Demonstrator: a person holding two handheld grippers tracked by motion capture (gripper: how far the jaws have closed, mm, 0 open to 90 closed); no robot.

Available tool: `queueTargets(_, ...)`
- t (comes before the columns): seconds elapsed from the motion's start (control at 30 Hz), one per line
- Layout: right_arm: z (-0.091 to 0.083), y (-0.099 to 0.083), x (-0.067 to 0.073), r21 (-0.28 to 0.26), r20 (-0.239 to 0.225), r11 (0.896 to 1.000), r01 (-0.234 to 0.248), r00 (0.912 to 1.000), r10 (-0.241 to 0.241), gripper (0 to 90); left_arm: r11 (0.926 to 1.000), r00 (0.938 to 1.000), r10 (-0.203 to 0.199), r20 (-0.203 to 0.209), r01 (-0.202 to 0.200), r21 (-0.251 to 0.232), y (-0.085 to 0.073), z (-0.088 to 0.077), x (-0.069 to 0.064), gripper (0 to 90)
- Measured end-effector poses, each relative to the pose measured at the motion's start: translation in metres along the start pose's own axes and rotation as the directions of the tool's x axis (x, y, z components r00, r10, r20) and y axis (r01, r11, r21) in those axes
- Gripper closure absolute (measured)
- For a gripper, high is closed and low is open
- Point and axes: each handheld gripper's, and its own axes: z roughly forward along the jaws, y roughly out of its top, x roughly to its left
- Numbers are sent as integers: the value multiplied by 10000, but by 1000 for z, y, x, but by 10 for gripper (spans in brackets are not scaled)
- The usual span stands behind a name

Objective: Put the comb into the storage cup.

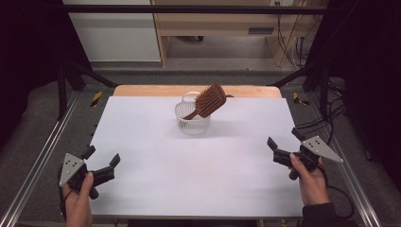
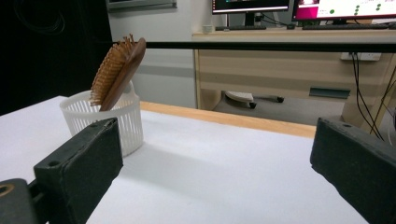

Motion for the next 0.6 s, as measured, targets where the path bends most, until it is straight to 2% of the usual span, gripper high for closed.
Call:
queueTargets(0.3,-2,-17,5,337,-170,9994,42,9998,-36,26,10000,9999,-5,100,5,2,0,0,-1,24)
queueTargets(0.6,0,-32,16,730,-543,9972,143,9985,-104,26,10000,9997,13,225,-12,-30,1,1,-2,24)
